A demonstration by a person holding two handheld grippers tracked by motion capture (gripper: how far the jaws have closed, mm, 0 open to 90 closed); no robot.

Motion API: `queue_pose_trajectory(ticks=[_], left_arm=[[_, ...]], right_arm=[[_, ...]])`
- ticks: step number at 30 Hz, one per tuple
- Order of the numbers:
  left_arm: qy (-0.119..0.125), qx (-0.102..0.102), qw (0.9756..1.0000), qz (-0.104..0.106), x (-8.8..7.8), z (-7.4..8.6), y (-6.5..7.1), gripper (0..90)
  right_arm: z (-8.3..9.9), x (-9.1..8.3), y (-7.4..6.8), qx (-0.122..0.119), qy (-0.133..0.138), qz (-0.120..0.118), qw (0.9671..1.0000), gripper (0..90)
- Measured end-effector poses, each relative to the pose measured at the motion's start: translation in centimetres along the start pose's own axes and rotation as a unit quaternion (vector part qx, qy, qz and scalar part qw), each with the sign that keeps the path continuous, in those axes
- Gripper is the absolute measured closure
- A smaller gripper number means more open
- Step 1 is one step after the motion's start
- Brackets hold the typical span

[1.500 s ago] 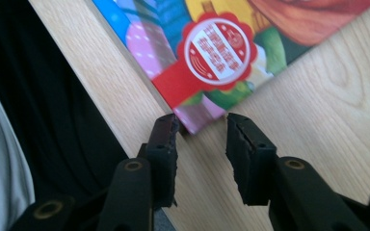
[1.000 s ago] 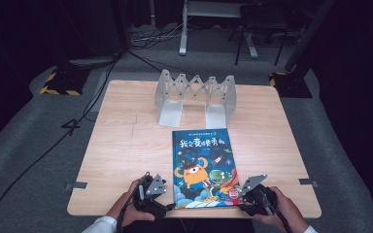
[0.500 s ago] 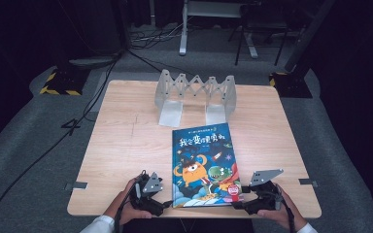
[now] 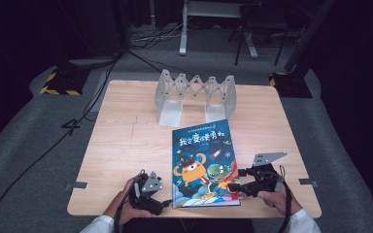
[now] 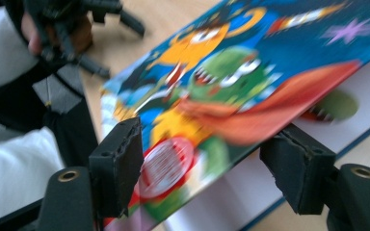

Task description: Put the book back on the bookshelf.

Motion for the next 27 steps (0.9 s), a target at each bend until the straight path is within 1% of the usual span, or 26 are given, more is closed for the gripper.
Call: queue_pose_trajectory(ticks=[1,2,3,8,9,10,11,14,15,16,17,18,19,20,22,24,27], left_arm=[[0.000,0.000,1.0000,0.000,0.0,0.0,0.0,14.8],[0.000,0.000,1.0000,0.000,0.0,0.0,0.0,14.8],[0.000,0.000,1.0000,0.000,0.0,0.0,0.0,14.8],[0.000,0.000,1.0000,0.000,0.0,0.0,0.0,14.8],[0.000,0.000,1.0000,0.000,0.0,0.0,0.0,14.8],[0.000,0.000,1.0000,0.000,0.0,0.0,0.0,14.8],[0.000,0.001,1.0000,0.000,0.0,0.0,0.0,14.8],[0.000,0.001,1.0000,0.002,0.0,0.0,-0.1,14.8],[-0.001,0.001,1.0000,0.002,0.0,0.0,-0.1,14.8],[0.000,-0.001,1.0000,0.001,0.0,0.0,-0.1,14.9],[0.000,-0.002,1.0000,-0.002,0.0,0.0,-0.1,15.0],[0.002,-0.009,1.0000,-0.004,0.0,0.0,-0.2,15.3],[0.003,-0.013,0.9999,-0.009,-0.1,0.0,-0.3,16.5],[0.005,-0.018,0.9998,-0.009,-0.2,0.0,-0.4,16.9],[0.005,-0.024,0.9996,-0.013,-0.2,0.0,-0.5,16.9],[0.004,-0.025,0.9994,-0.022,-0.1,0.0,-0.5,16.8],[-0.001,-0.032,0.9991,-0.027,0.0,-0.2,-0.5,16.3]], right_arm=[[-0.3,0.2,0.3,0.004,0.002,-0.002,1.0000,32.5],[-0.8,0.6,0.7,0.006,0.004,0.000,1.0000,32.6],[-1.2,1.0,1.1,0.003,0.003,0.008,1.0000,32.6],[-2.5,2.7,2.4,-0.011,0.003,0.011,0.9999,32.6],[-2.6,3.1,2.7,-0.014,0.008,0.008,0.9998,32.5],[-2.8,3.4,3.0,-0.018,0.016,0.000,0.9997,32.6],[-2.9,3.7,3.3,-0.016,0.022,-0.005,0.9996,33.3],[-3.2,4.5,4.1,-0.013,0.027,-0.009,0.9995,36.3],[-3.3,4.7,4.3,-0.009,0.029,-0.017,0.9994,39.6],[-3.4,4.7,4.5,-0.011,0.036,-0.018,0.9991,42.4],[-3.5,4.7,4.5,-0.008,0.048,-0.020,0.9986,46.9],[-3.6,4.6,4.4,-0.008,0.055,-0.027,0.9981,50.1],[-3.7,4.5,4.0,-0.015,0.062,-0.027,0.9976,50.3],[-3.8,4.4,3.7,-0.025,0.061,-0.023,0.9976,50.3],[-3.8,4.2,3.1,-0.040,0.063,-0.022,0.9969,50.4],[-3.8,4.0,2.6,-0.050,0.067,-0.022,0.9962,50.6],[-3.4,3.4,1.8,-0.066,0.079,-0.016,0.9946,50.7]])
Point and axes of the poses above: each handheld gripper's, and its own axes: x roughly forward along the jaws, z roughly out of its underside, y roughly to its right, the point moved 1 cm from there along x, roughly forward along the jaws, and after that the axes turned 13 degrees about y, right-handed, at the moved point
